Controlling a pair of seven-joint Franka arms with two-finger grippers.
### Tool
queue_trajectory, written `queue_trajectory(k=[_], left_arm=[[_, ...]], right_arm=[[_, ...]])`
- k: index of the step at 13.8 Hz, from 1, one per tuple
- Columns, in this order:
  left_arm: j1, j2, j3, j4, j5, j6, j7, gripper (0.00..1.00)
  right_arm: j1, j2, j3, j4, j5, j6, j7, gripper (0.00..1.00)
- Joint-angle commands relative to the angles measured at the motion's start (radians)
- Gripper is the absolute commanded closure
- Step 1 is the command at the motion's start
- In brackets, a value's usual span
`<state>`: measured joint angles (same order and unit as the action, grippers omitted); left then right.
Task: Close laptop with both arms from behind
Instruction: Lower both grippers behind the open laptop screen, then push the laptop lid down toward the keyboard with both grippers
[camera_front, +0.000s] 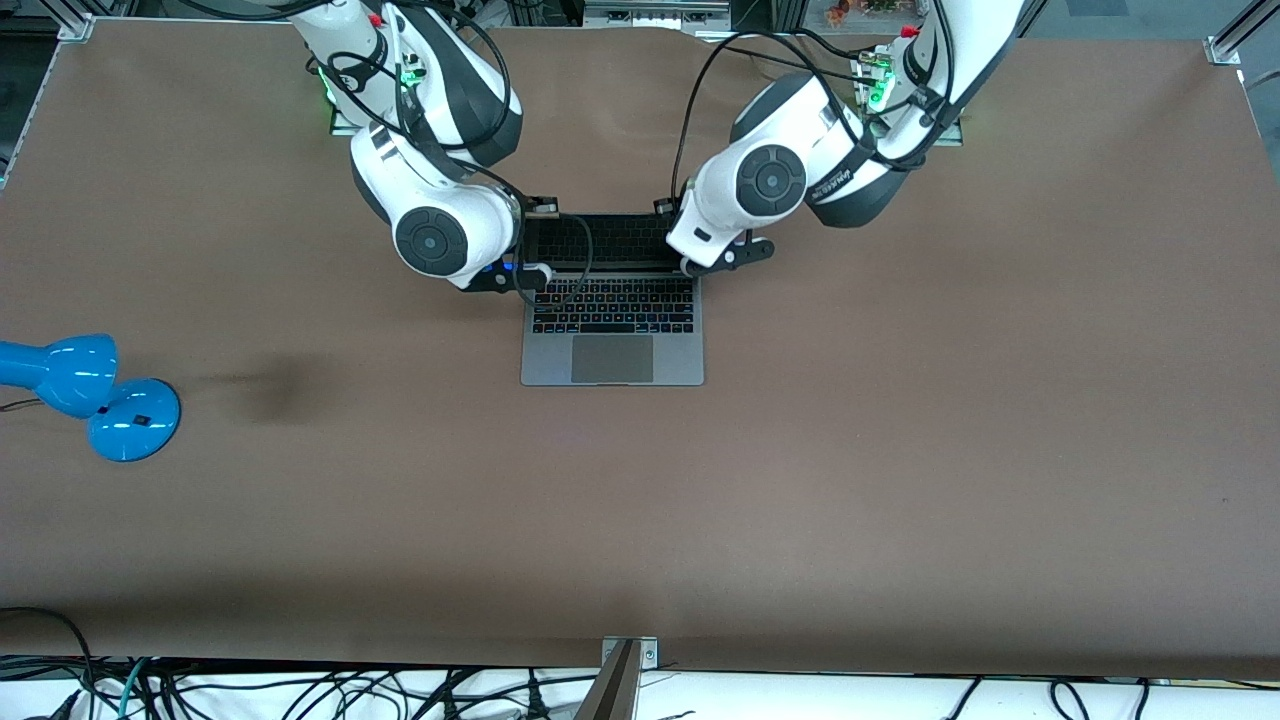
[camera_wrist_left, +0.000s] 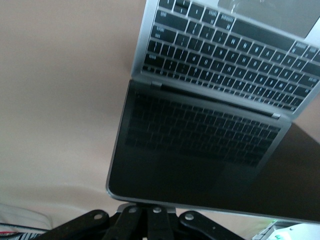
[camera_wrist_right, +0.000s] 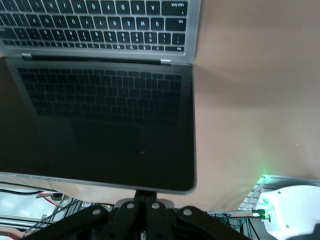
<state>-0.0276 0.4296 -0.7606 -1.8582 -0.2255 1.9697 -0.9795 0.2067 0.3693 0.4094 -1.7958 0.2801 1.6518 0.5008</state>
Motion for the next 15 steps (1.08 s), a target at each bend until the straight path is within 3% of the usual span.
queue_trajectory(k=[1,10,15], left_arm=[[-0.003,0.060,0.017,0.071,0.034,-0.008,-0.013,1.00],[-0.006,0.176,0.053,0.200,0.120,-0.008,-0.011,1.00],[-0.008,0.218,0.080,0.235,0.121,-0.008,-0.011,1.00]], right_arm=[[-0.009,0.007,0.003,0.016,0.013,0.034,-0.008,0.96],[-0.018,0.048,-0.003,0.062,-0.077,0.141,-0.051,0.96],[-0.020,0.086,-0.047,0.099,-0.078,0.143,-0.116,0.96]])
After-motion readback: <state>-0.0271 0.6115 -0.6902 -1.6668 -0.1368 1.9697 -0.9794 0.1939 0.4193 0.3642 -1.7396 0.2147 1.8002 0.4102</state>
